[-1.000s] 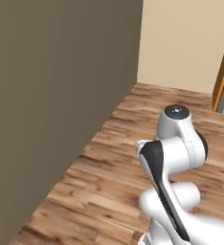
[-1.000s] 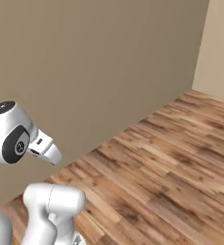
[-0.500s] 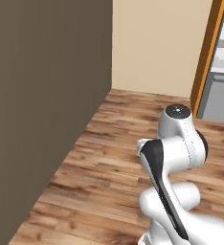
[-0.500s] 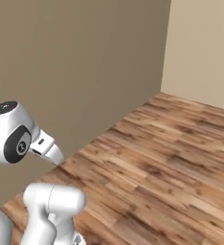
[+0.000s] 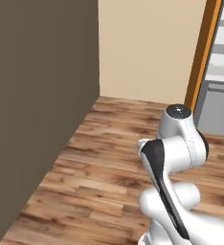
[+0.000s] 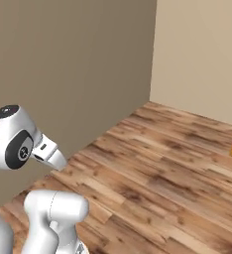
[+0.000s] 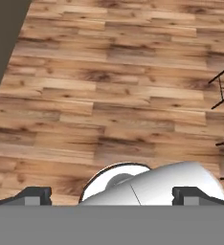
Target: Pick the egg and butter from the fridge and place them by the bowl for mixing.
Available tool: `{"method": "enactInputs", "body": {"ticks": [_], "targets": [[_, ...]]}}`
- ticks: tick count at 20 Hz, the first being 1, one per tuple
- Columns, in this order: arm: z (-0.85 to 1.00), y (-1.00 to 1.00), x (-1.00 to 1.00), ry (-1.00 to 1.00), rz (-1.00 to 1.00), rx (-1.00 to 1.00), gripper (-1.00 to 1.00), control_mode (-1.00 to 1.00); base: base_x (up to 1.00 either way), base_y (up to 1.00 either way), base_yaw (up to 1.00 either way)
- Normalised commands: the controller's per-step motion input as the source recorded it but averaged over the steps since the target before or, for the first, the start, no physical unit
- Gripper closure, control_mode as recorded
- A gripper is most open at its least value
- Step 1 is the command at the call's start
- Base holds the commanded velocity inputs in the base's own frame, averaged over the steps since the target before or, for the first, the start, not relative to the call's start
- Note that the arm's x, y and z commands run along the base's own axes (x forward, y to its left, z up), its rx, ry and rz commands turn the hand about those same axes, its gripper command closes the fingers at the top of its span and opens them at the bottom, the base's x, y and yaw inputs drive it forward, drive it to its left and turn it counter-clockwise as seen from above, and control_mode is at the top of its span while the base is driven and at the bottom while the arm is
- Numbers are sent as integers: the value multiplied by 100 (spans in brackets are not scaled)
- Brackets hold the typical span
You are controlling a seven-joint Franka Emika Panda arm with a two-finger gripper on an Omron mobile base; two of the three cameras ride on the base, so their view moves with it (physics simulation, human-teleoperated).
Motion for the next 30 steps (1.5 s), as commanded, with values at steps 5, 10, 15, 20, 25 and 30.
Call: {"method": "enactInputs", "body": {"ticks": [5,10,15,20,25,30], "targets": [[0,0,0,0,0,0,-100,100,100,-77,0],[0,0,0,0,0,0,-100,100,100,-68,0],[0,0,0,0,0,0,-100,100,100,-57,0],[0,0,0,0,0,0,-100,100,100,-63,0],[0,0,0,0,0,0,-100,100,100,-82,0],[0,0,0,0,0,0,-100,100,100,-97,0]]}}
